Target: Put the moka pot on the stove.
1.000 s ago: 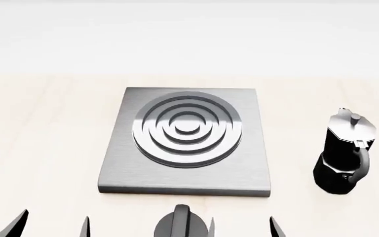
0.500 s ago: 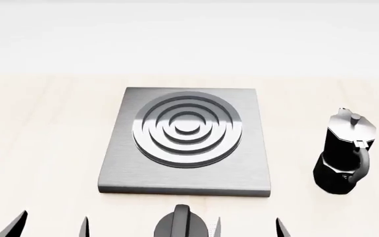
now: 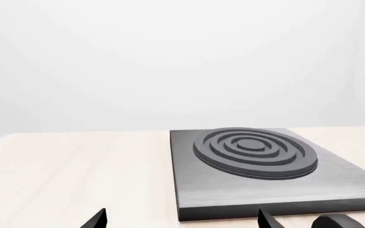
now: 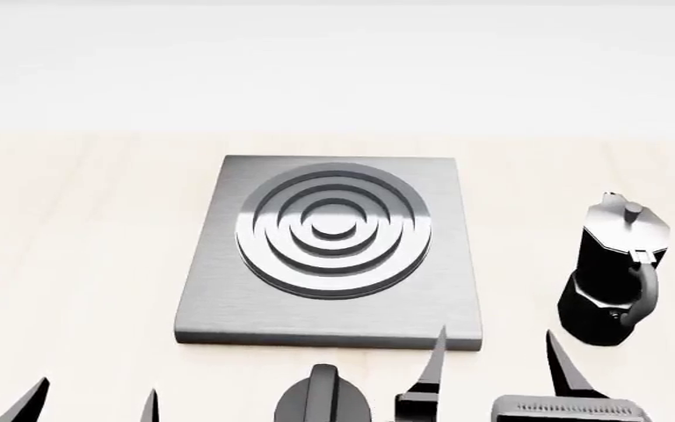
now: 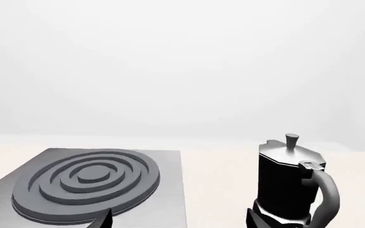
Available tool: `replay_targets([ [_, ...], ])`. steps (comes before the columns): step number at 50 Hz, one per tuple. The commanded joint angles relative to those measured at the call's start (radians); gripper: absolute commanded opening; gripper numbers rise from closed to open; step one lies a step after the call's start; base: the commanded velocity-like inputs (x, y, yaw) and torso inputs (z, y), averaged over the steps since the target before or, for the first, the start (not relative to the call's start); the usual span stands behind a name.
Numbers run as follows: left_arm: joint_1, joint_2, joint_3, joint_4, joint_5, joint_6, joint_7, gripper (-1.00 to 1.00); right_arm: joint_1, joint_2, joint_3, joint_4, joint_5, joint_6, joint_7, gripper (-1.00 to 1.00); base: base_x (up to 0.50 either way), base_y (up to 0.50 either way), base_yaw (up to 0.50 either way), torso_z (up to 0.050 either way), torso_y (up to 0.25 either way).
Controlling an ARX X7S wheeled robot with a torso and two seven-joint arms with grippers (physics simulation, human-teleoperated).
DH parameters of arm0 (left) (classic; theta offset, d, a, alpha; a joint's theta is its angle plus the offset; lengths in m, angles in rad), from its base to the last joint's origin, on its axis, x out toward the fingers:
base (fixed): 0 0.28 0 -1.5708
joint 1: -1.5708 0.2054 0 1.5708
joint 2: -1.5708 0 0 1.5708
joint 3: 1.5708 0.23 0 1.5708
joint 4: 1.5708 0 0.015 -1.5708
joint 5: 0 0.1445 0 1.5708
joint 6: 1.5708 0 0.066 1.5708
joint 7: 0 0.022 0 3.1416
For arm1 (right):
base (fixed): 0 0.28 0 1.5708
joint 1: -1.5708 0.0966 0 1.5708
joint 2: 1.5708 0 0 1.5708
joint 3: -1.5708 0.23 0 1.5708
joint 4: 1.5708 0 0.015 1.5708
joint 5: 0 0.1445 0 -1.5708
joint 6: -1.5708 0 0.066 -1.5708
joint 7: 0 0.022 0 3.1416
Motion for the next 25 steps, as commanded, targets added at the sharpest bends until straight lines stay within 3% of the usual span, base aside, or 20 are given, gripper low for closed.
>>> replay_targets([
  [1,0.005,-0.007,0.002,0.009,-0.003,0.002,-0.004,1.00,0.085,0.030,0.016,0.001,-0.009,0.071,0.016,1.00,0.00,0.00,0.00,0.000,0.000],
  [25,-0.002,-0.012,0.006,0.005,-0.014,-0.002,-0.010,1.00,0.159,0.114,0.069,-0.159,-0.041,0.158,0.068,1.00,0.00,0.00,0.00,0.000,0.000],
])
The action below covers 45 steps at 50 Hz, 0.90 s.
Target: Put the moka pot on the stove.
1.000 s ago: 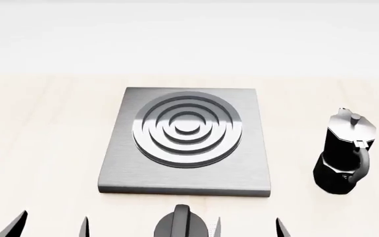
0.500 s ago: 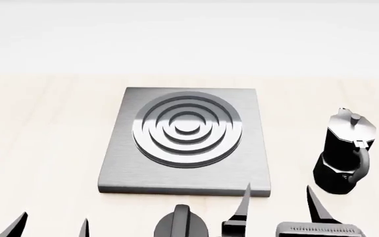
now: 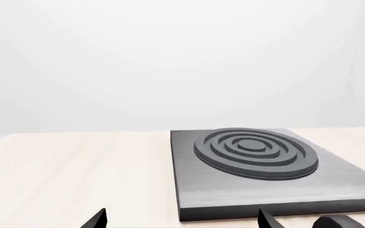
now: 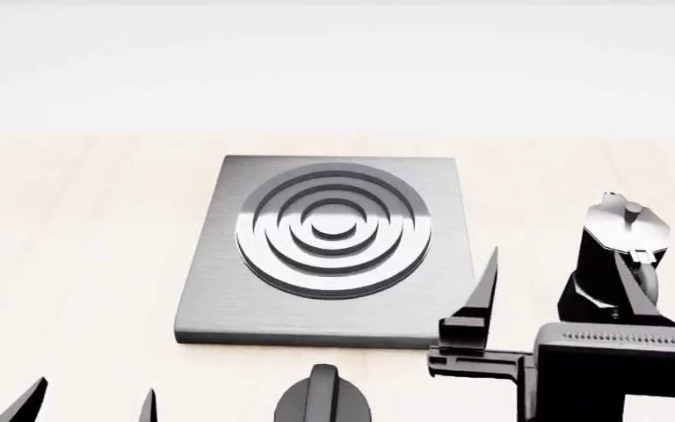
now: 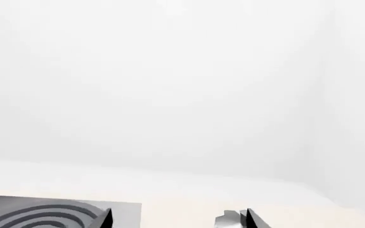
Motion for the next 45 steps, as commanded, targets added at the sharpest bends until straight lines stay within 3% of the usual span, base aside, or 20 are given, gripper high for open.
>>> replay_targets([
  [1,-0.001,-0.003,0.002,0.001,-0.005,-0.003,-0.004,1.00,0.042,0.035,0.029,-0.051,-0.009,0.036,0.021,1.00,0.00,0.00,0.00,0.000,0.000],
  [45,-0.005,-0.014,0.014,-0.005,-0.014,0.000,-0.016,1.00,0.232,0.074,0.149,0.353,0.289,0.103,-0.258,1.00,0.00,0.00,0.00,0.000,0.000],
])
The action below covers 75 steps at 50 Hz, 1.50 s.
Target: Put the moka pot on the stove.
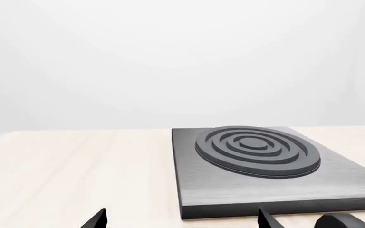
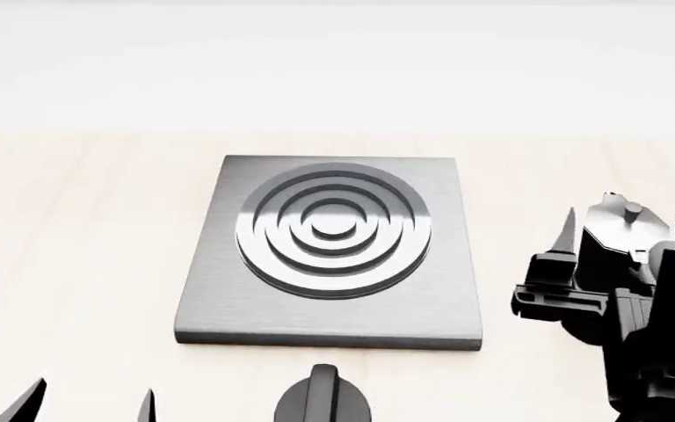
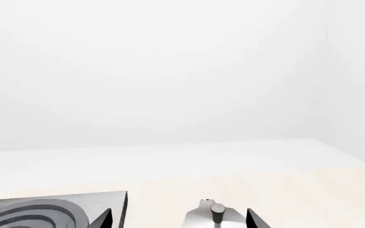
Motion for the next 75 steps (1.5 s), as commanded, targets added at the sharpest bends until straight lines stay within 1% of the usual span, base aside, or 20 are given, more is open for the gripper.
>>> replay_targets([
  [1,0.000,-0.002,0.004,-0.002,-0.002,0.001,-0.003,1.00,0.031,0.008,0.022,0.104,0.061,0.010,-0.072,1.00,0.00,0.00,0.00,0.000,0.000],
  [9,-0.002,-0.004,0.006,0.000,-0.005,-0.003,-0.006,1.00,0.046,0.006,0.016,0.177,0.036,-0.008,-0.074,1.00,0.00,0.00,0.00,0.000,0.000],
  [30,-0.004,-0.008,0.012,-0.001,-0.007,-0.004,-0.013,1.00,0.080,-0.008,0.013,0.335,0.053,-0.031,-0.148,1.00,0.00,0.00,0.00,0.000,0.000],
  [51,-0.008,-0.010,0.016,-0.012,-0.012,0.003,-0.017,1.00,0.122,-0.018,0.014,0.495,0.023,-0.089,-0.165,1.00,0.00,0.00,0.00,0.000,0.000],
  [63,-0.012,-0.012,0.018,-0.018,-0.013,0.006,-0.019,1.00,0.185,-0.038,0.004,0.642,0.004,-0.149,-0.218,1.00,0.00,0.00,0.00,0.000,0.000],
  [75,-0.013,-0.014,0.021,-0.020,-0.015,0.010,-0.021,1.00,0.198,-0.041,0.003,0.687,-0.005,-0.169,-0.222,1.00,0.00,0.00,0.00,0.000,0.000],
])
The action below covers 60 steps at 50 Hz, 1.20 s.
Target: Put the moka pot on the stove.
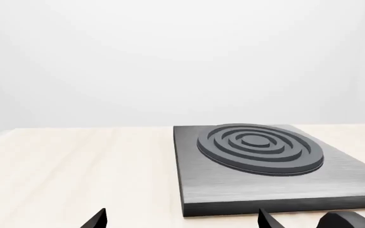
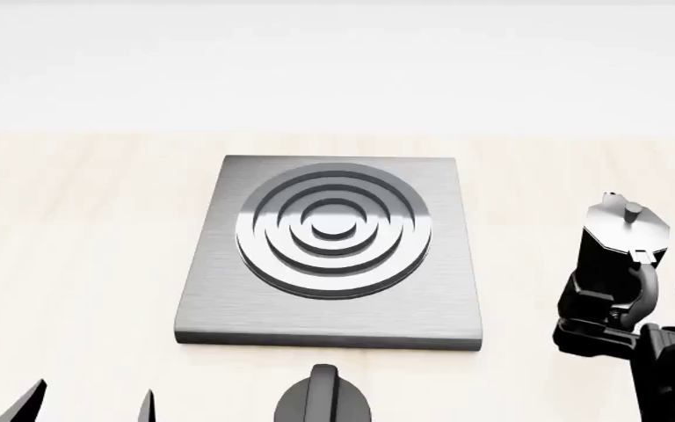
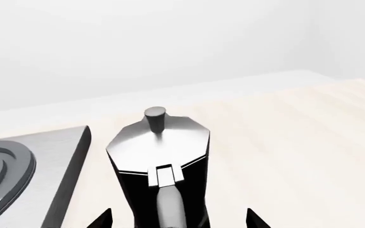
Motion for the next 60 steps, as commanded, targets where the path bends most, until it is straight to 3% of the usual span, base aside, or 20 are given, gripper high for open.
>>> replay_targets([
  [1,-0.002,-0.003,0.002,-0.001,-0.003,0.000,-0.002,1.00,0.014,-0.005,-0.002,0.049,-0.009,-0.024,-0.009,1.00,0.00,0.00,0.00,0.000,0.000],
  [6,-0.001,-0.005,0.003,0.005,-0.005,-0.002,-0.005,1.00,0.011,-0.003,-0.002,0.045,-0.012,-0.027,-0.004,1.00,0.00,0.00,0.00,0.000,0.000],
  [7,0.000,-0.005,0.003,0.007,-0.005,-0.003,-0.005,1.00,0.009,-0.002,-0.002,0.041,-0.013,-0.029,-0.002,-1.00,0.00,0.00,0.00,0.000,0.000],
  [27,0.003,-0.010,0.008,0.016,-0.010,-0.003,-0.011,1.00,0.021,-0.015,-0.018,0.069,-0.056,-0.102,0.017,-1.00,0.00,0.00,0.00,0.000,0.000],
  [36,0.004,-0.011,0.014,0.013,-0.008,0.005,-0.010,1.00,0.055,-0.016,-0.030,-0.106,-0.097,-0.134,0.094,-1.00,0.00,0.00,0.00,0.000,0.002],
  [48,0.007,-0.016,0.014,0.021,-0.017,0.000,-0.013,1.00,0.094,-0.029,-0.068,-0.143,-0.120,-0.115,0.088,-1.00,0.00,0.00,0.00,0.000,0.001],
  [60,0.007,-0.016,0.017,0.015,-0.019,0.008,-0.014,1.00,0.245,-0.081,-0.134,-0.074,-0.160,-0.100,0.043,-1.00,0.00,0.00,0.00,0.000,0.001],
])
